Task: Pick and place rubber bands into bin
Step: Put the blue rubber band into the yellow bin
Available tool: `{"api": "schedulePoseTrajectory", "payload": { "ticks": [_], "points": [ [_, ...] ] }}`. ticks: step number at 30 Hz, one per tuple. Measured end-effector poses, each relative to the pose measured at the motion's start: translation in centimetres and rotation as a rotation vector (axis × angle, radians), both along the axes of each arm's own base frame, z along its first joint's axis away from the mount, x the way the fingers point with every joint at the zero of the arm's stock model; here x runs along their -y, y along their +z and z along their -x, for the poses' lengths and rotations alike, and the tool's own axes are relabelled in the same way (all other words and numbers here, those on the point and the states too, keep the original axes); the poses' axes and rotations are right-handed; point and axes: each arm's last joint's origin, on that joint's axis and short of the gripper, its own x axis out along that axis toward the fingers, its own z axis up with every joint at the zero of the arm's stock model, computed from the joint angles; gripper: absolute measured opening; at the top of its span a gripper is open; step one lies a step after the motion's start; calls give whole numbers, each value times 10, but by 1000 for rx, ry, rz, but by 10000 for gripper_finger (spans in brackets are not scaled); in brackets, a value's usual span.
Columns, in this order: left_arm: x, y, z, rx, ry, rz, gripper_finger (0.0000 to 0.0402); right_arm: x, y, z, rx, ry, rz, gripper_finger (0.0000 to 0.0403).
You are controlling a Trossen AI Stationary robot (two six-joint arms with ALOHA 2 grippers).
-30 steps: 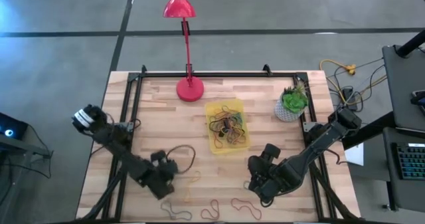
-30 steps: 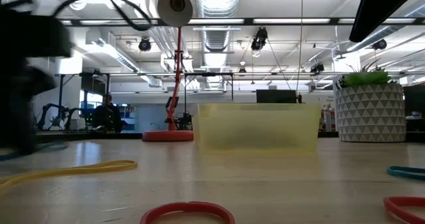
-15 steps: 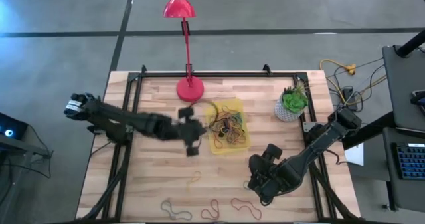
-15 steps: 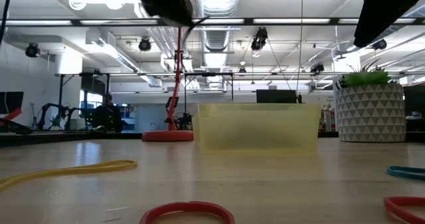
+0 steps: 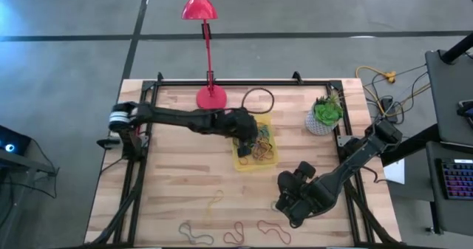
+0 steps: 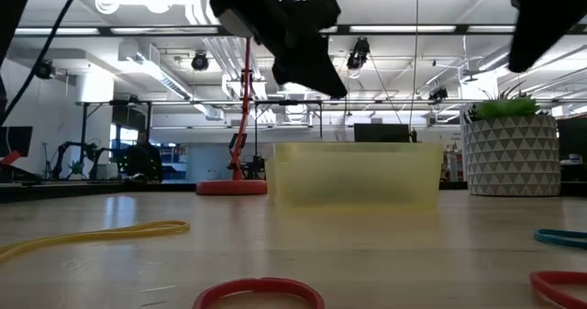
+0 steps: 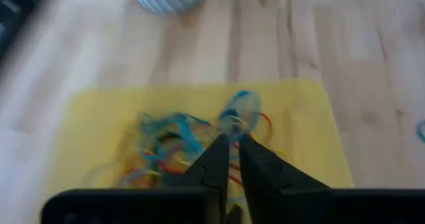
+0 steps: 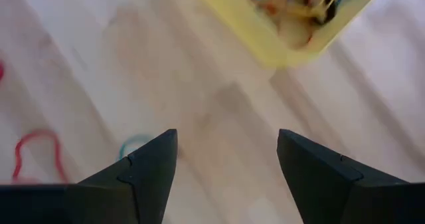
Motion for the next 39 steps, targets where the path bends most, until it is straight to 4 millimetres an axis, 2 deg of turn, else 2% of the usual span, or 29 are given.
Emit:
{"api": "schedulePoseTrajectory", "payload": {
  "ticks": [4, 7, 10, 14, 20, 27, 32, 39],
  "points": [
    [2, -17, -8, -44, -6, 61, 65, -5, -3, 4, -88, 49, -79, 242],
    [4, -21, -7, -69, -11, 61, 106, -12, -9, 14, -139, 107, -94, 242],
    [8, -19, 1, -133, -17, 63, 145, -19, -16, 26, -180, 153, -91, 242],
    [18, -11, 22, -246, -38, 64, 177, -31, -28, 35, -159, 223, -113, 242],
    [52, 0, 56, -324, -134, 51, 185, -46, -49, 30, -34, 385, -181, 243],
    [88, 4, 93, -292, -109, 34, 185, -50, -77, 25, -84, 412, -136, 242],
    [100, 0, 112, -282, -41, 78, 185, -52, -92, 23, -119, 408, -110, 235],
    [108, -2, 123, -277, -18, 127, 185, -55, -107, 21, -137, 395, -93, 217]
  ]
}}
